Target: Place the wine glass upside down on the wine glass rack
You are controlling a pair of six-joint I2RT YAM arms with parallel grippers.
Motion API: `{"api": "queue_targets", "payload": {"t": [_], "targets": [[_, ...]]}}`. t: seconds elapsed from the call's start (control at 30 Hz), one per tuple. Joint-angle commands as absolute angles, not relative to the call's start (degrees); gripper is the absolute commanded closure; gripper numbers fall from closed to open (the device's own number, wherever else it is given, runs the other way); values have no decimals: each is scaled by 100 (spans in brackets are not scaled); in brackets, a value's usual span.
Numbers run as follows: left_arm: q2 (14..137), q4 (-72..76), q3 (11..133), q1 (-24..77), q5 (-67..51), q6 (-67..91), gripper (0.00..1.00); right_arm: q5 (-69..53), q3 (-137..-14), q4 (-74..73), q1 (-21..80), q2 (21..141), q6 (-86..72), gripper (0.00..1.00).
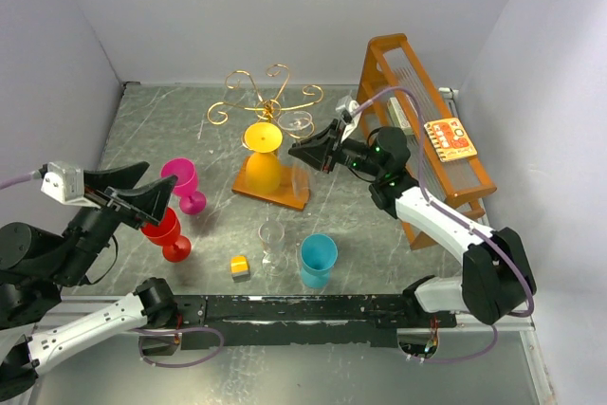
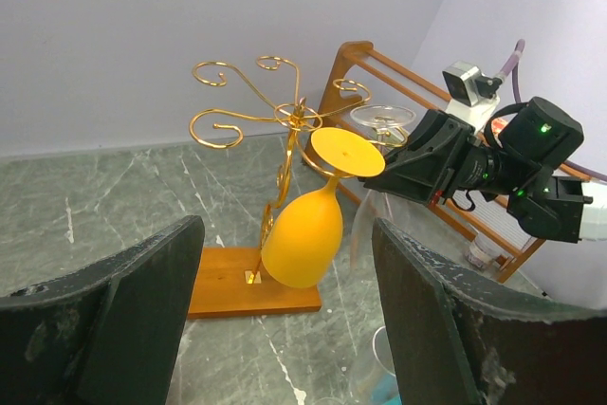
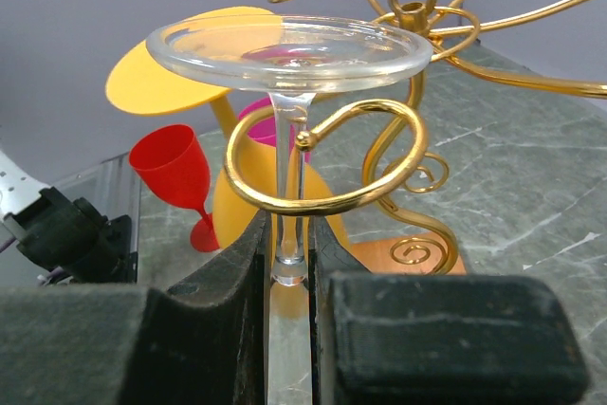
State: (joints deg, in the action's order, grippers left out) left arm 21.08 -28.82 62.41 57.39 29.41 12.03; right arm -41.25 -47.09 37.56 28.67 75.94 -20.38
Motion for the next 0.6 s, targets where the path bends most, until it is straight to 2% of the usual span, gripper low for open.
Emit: {"api": "queue_targets", "payload": {"t": [0.0,0.23,0.47,0.57], "targets": [[2056,-2937,6258,5753,3050,1222,18,-4270,-4603,4276,2856,7308,-2211,100],[2052,-2858,6179,5751,3065,1206,18,-4147,-4492,4240,2852,7171,-2209,100],[2079,-2840,6172,5757,3043,1208,18,-3219,-4212,4329,2849,6916,-2125,100],[2091,-2798,6151,5753,3018,1204,18,-3182,-4341,4170,2853,7016,-2035,100]]}}
